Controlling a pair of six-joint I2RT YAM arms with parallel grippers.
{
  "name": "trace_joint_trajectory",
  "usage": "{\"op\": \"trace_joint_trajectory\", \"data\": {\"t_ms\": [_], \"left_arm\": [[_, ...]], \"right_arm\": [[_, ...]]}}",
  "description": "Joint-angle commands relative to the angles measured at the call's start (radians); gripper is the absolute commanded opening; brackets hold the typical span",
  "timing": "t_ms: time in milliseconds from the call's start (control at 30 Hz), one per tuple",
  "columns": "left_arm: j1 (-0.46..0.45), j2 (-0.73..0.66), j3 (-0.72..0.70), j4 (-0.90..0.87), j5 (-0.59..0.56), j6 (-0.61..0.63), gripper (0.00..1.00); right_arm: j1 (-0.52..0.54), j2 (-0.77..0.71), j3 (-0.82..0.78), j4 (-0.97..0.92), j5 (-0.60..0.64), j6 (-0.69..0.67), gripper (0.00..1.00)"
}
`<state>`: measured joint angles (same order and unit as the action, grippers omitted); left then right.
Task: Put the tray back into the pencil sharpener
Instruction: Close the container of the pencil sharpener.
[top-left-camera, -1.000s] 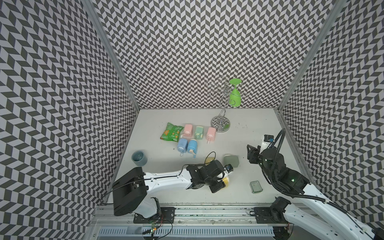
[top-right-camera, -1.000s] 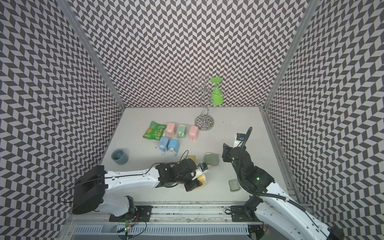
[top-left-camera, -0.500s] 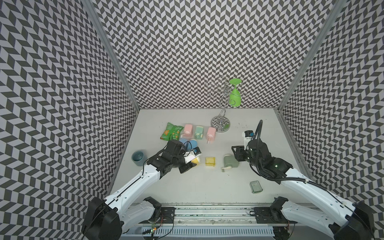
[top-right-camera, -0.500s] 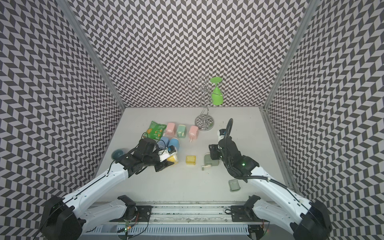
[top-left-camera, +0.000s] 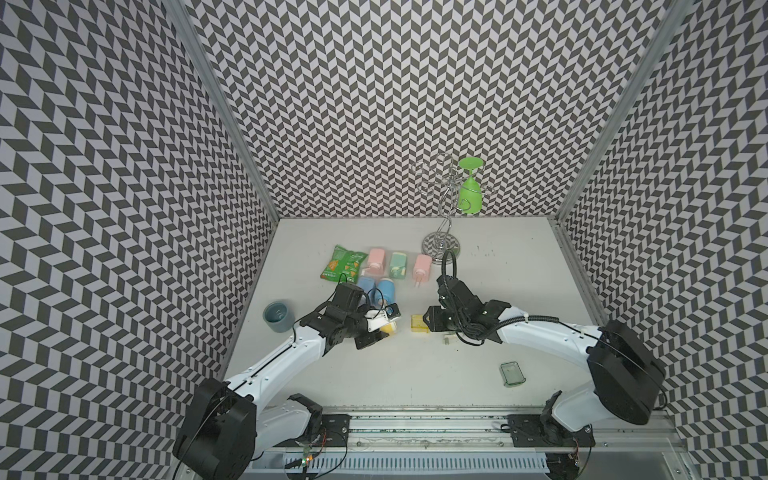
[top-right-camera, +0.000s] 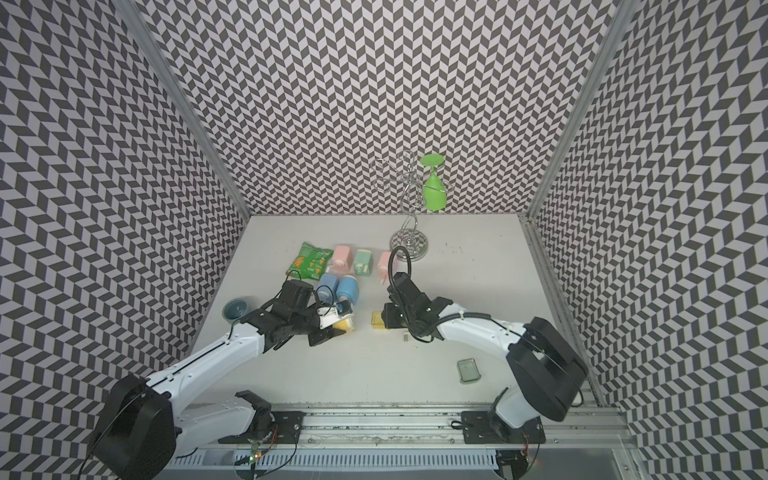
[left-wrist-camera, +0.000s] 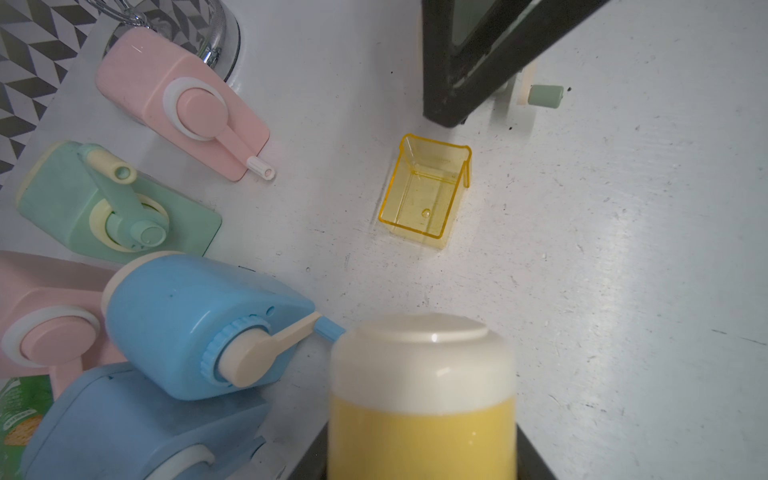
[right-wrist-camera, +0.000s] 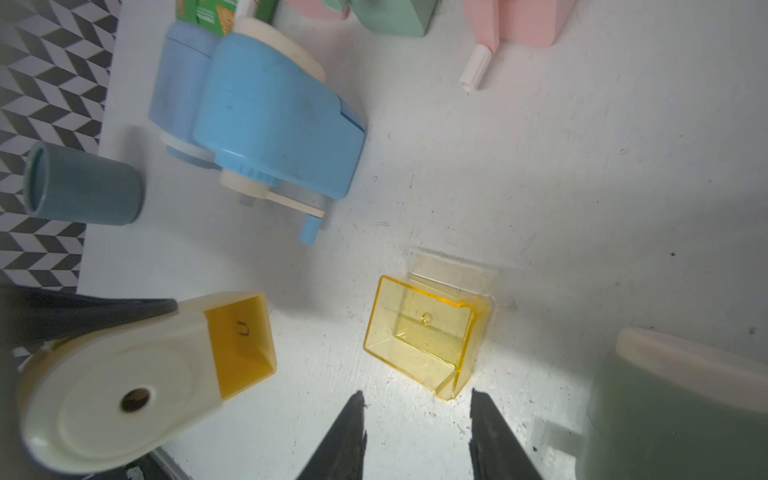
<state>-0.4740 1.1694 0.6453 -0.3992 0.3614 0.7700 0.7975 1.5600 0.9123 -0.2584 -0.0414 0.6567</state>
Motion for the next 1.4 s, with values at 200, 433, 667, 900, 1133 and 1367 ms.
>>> {"op": "trace_joint_trajectory", "data": {"t_ms": [200,433,667,900,1133,1367], "left_arm": [[-0.056,0.060,-0.024,0.087,-0.065,0.045,0.24],[-0.075,0.091,-0.027,0.108,-0.089,0.061,0.25],[-0.080,0.109,-0.044,0.149,-0.080,0.059,0.26],[-0.080,0.142,-0.045,0.168,-0.051,0.046,0.26],[-0.080,0.163,-0.044,0.188,-0.006,0.024,0.27],[-0.082,0.206,-0.029,0.172,0.038,0.008,0.27]], "right_arm": [[0.002,0.109,0.058,0.017,0.066,0.021,0.36],[0.002,0.173,0.077,0.043,0.072,0.018,0.31],[0.003,0.219,0.088,0.071,0.053,0.001,0.22],[0.020,0.218,0.086,0.061,0.043,-0.028,0.16],[0.054,0.206,0.068,0.066,0.011,-0.012,0.16],[0.067,0.199,0.038,0.130,-0.048,0.038,0.17]]}}
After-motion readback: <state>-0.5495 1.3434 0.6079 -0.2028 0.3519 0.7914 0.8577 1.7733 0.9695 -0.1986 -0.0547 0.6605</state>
